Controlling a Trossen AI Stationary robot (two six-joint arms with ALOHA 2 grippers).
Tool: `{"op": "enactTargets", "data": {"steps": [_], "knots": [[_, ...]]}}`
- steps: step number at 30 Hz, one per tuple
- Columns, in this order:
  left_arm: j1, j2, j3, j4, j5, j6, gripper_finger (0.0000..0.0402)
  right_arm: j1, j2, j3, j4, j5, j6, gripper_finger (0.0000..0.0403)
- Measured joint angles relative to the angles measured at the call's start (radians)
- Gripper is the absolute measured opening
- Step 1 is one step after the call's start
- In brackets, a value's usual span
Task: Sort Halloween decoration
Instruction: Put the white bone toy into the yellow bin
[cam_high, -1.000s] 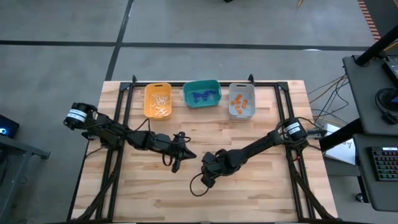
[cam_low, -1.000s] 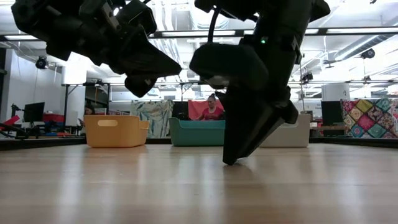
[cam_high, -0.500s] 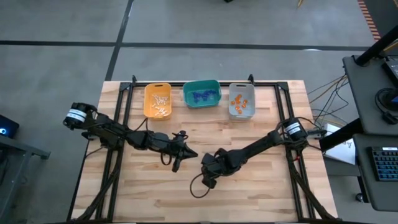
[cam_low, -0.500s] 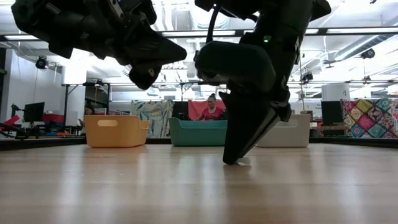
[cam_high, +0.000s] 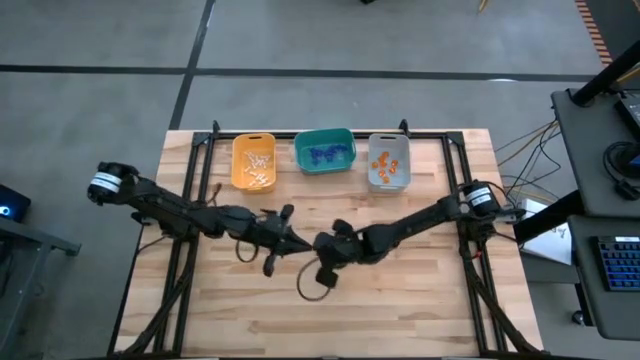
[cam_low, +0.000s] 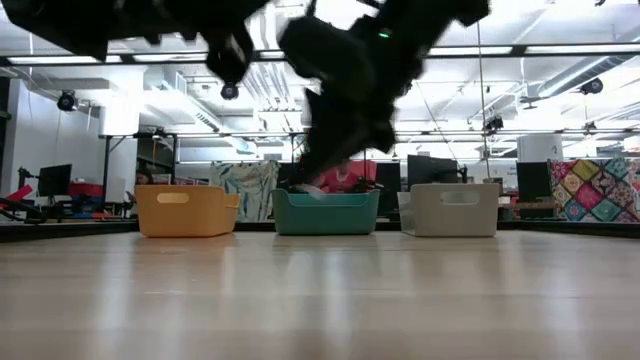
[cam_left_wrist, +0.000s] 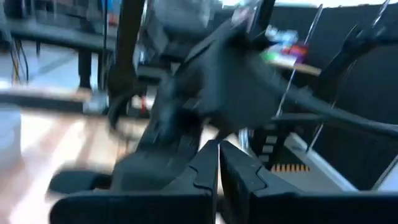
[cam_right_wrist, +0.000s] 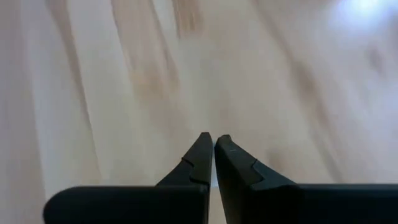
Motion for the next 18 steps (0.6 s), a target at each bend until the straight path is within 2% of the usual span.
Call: {"op": "enactTargets", "data": {"steps": [4, 9, 15, 18], "knots": [[0.0, -0.119, -0.006, -0.026, 0.0, 0.062, 0.0, -0.06, 0.0, 0.001, 0.149, -0.014, -0.16, 0.0008], [0.002, -0.271, -0.007, -0.112, -0.005, 0.15, 0.0, -0.163, 0.0, 0.001, 0.399, -0.103, -0.368, 0.0008], [0.004, -0.414, -0.007, -0.235, -0.129, 0.296, 0.0, -0.311, 0.005, 0.001, 0.66, -0.256, -0.507, 0.0008], [0.004, -0.456, -0.007, -0.287, -0.164, 0.317, 0.0, -0.375, 0.005, 0.001, 0.741, -0.325, -0.533, 0.0008]]}}
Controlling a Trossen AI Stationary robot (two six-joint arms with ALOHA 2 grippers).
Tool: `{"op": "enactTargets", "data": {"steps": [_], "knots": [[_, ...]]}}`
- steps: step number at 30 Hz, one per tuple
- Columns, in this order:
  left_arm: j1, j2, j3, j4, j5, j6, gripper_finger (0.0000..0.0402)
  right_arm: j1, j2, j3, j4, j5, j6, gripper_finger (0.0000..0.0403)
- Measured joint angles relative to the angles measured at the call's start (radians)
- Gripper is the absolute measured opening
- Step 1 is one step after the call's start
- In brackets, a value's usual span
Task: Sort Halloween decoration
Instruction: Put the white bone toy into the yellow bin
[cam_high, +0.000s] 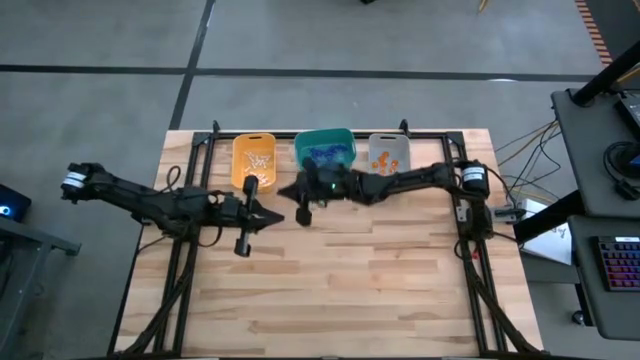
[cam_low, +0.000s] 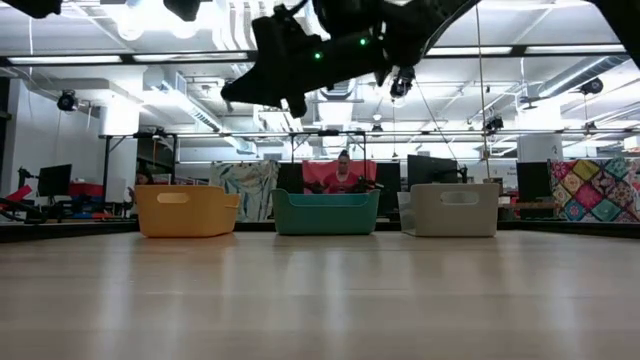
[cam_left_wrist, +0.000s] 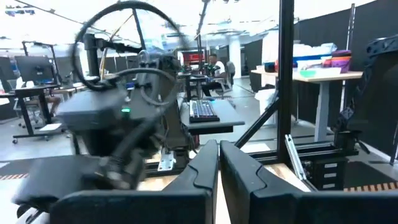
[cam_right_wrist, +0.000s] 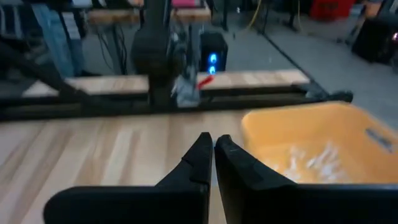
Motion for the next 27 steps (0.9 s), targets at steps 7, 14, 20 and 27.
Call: {"op": "enactTargets", "data": {"steps": [7, 14, 20, 27], "knots": [[0.0, -0.021, 0.0, -0.026, -0.001, -0.036, 0.0, -0.09, 0.0, 0.003, 0.136, -0.08, -0.029, 0.0008], [0.0, -0.022, 0.0, -0.012, -0.001, -0.047, 0.0, -0.125, 0.001, 0.003, 0.195, -0.083, -0.087, 0.0008], [0.0, -0.035, 0.0, 0.027, -0.003, -0.037, 0.0, -0.143, 0.055, 0.004, 0.323, -0.08, -0.093, 0.0008], [0.0, -0.055, 0.0, 0.037, -0.038, -0.036, 0.0, -0.158, 0.133, 0.004, 0.469, -0.074, -0.096, 0.0009]]}}
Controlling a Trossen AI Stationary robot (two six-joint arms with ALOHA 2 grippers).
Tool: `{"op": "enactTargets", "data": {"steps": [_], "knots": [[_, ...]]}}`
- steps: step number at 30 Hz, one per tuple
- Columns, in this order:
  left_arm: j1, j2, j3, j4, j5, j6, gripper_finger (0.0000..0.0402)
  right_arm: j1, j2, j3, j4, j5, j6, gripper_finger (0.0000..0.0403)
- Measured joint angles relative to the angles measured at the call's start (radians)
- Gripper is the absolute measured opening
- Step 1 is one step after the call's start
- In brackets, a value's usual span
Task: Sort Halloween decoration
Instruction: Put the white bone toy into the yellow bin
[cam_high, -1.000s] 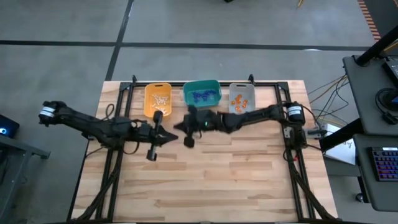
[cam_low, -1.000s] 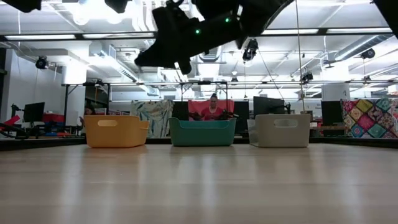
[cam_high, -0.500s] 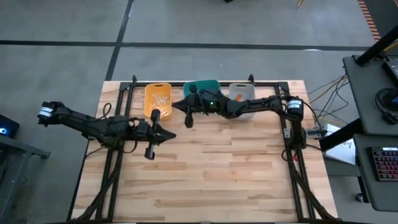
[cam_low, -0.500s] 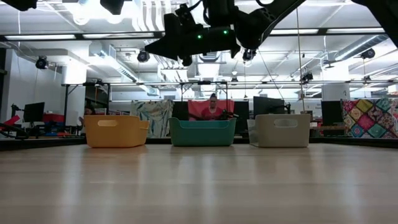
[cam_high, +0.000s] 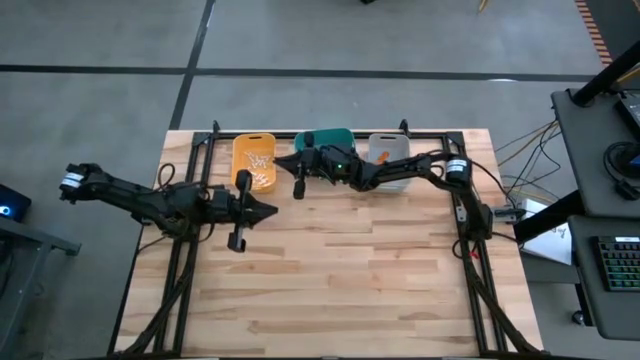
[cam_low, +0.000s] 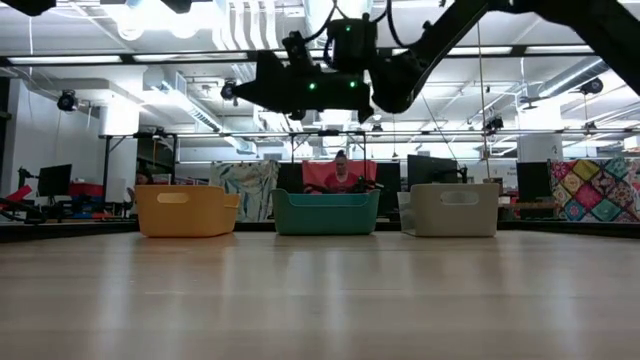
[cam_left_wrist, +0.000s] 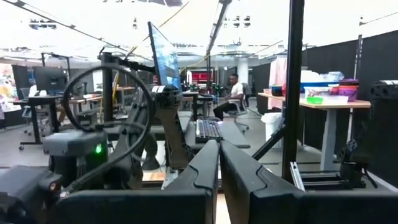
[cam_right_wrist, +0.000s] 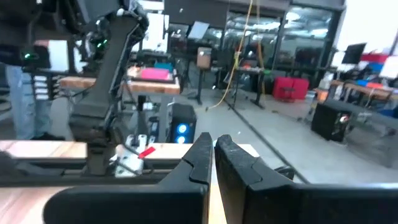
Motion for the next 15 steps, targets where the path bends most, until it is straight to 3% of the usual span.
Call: {"op": "enactTargets", "data": {"steps": [15], "knots": [[0.0, -0.001, 0.0, 0.012, -0.044, -0.013, 0.0, -0.004, 0.234, 0.2, 0.057, 0.003, -0.009, 0.0009]]}}
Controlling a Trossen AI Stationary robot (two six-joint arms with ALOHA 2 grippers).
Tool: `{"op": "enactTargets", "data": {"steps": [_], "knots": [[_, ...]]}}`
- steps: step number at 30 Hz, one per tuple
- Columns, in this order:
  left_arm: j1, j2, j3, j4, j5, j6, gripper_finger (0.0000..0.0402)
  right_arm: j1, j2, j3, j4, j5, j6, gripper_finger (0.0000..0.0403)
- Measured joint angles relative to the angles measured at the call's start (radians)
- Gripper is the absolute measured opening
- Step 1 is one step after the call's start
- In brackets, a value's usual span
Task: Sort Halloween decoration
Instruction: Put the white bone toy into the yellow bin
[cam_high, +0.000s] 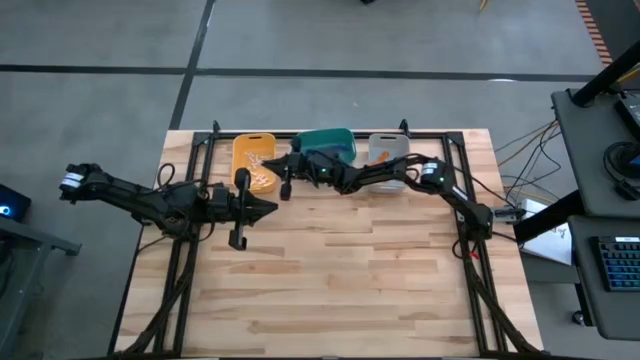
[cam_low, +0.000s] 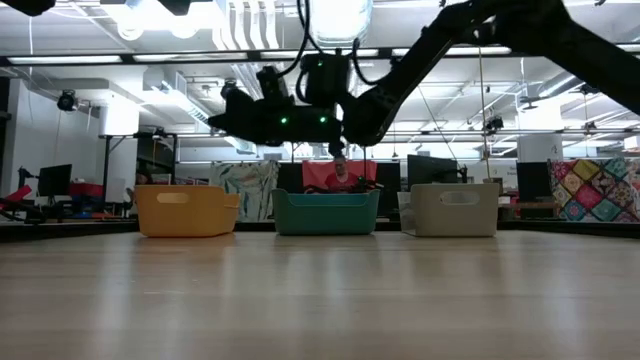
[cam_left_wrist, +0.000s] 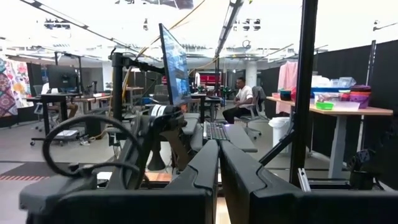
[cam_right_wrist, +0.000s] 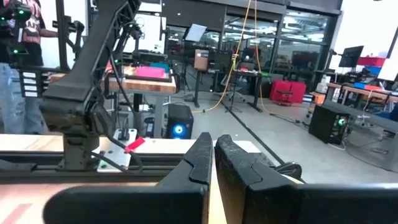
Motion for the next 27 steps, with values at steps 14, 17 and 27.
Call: {"op": "enactTargets", "data": {"steps": [14, 17, 27], "knots": [[0.0, 0.0, 0.0, 0.004, 0.0, -0.014, 0.0, -0.003, 0.198, 0.216, -0.047, 0.001, 0.001, 0.0009], [0.0, 0.0, 0.0, 0.004, -0.022, -0.018, 0.0, -0.003, 0.208, 0.23, -0.093, 0.002, 0.0, 0.0009], [0.0, 0.001, 0.0, 0.004, -0.049, -0.022, 0.0, -0.003, 0.208, 0.232, -0.113, -0.001, 0.003, 0.0016]]}}
